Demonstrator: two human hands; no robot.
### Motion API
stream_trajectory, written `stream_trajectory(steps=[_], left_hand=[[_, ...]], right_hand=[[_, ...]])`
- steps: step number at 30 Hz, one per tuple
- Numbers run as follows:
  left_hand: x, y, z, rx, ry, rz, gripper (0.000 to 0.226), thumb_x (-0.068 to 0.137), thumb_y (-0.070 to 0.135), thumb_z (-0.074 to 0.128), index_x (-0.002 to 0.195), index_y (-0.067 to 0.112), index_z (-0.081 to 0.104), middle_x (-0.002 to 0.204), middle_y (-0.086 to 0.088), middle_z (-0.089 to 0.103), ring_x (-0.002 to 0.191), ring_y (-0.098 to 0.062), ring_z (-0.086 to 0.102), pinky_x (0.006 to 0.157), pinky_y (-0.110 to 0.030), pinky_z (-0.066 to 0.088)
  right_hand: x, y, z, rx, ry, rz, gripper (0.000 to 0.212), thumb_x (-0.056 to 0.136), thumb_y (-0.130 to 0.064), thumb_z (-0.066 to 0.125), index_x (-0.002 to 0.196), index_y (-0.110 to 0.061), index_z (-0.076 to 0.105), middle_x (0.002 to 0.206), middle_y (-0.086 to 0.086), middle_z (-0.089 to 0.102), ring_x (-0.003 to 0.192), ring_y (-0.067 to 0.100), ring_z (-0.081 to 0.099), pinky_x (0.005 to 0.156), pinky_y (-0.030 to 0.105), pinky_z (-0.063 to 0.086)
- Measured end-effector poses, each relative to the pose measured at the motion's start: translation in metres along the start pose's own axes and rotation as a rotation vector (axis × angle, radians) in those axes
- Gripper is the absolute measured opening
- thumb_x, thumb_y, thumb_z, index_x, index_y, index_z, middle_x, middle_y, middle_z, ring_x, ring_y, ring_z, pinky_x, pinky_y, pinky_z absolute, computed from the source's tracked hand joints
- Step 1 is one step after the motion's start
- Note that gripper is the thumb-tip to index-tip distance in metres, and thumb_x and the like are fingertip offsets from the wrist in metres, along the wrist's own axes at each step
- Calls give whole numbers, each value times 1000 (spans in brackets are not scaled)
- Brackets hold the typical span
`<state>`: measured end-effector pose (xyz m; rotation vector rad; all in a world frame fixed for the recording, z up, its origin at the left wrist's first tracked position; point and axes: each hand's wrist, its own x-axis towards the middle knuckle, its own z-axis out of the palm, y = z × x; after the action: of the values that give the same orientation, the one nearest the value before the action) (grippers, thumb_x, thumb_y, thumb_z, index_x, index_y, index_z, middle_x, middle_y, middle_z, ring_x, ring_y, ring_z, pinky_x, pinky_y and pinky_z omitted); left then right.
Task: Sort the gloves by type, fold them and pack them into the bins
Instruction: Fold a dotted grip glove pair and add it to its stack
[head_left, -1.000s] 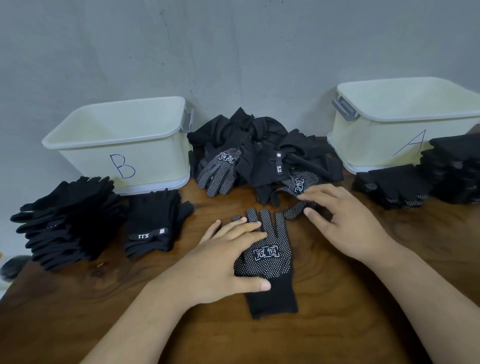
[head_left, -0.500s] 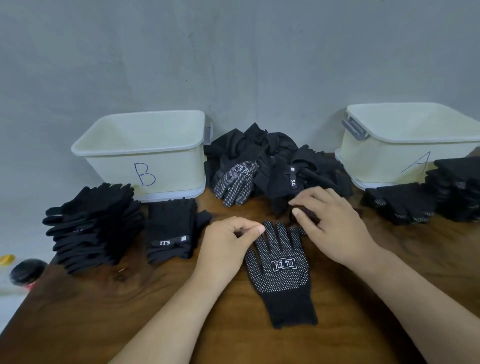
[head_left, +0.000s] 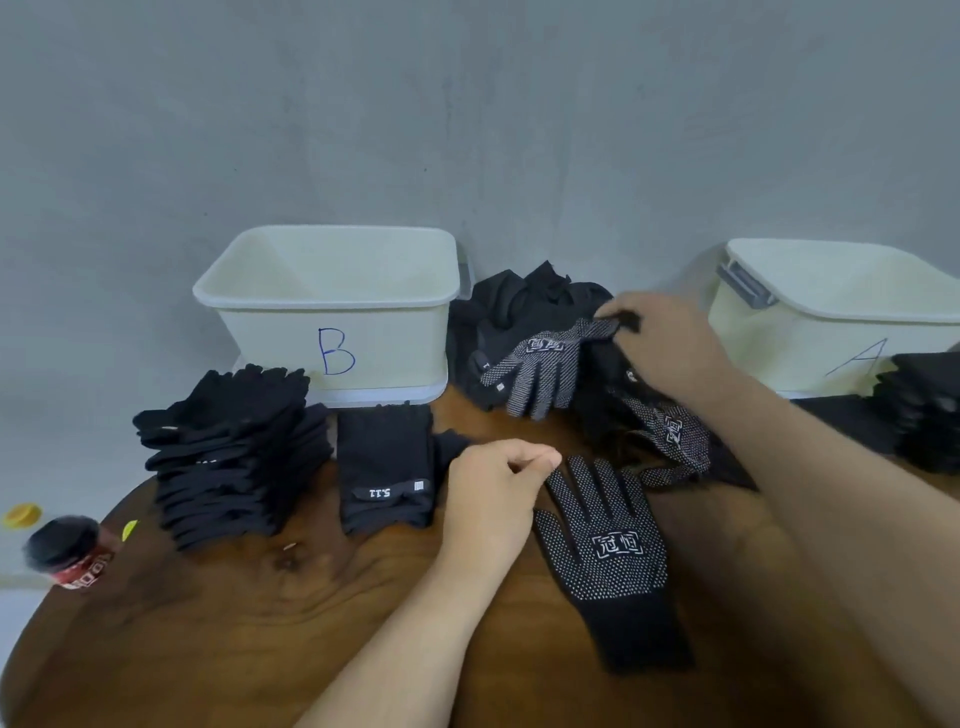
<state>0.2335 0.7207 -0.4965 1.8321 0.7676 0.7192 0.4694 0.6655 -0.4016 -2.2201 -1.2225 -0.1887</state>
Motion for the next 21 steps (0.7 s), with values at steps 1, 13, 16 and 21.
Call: stream_trajectory(steps=[1,13,16,21], left_hand=[[1,-1,0,-2,10,-4,11,96,34,76,92,28,85,90,24,78,92,7,70,89,-16,52],[-2,4,2,107,3,39,58,110,46,48,63,19,29,52,7,36,53,-10,36,55,-31,29],[-4,6,3,91,-44,35,60,110,48,49,61,20,27,50,8,33,52,-10,33,56,-34,30],[-5,4,8,65,-58,53,41,111,38,48,77,17,39,72,5,47,68,-8,45,67,-28,37]], right_hand=[[4,0,-9,42,17,23,26,97,-6,67,111,-25,79,110,1,78,83,16,67,79,20,46],[24,14,-49,360,-96,204,15,104,-19,65,103,-29,76,100,-1,77,87,11,69,71,32,63],[20,18,-55,304,-82,183,24,107,-37,61,98,-21,77,87,1,74,75,4,64,72,31,59],[15,22,-57,334,-81,172,16,102,-26,70,96,-16,81,83,-9,75,60,-7,55,57,7,39]])
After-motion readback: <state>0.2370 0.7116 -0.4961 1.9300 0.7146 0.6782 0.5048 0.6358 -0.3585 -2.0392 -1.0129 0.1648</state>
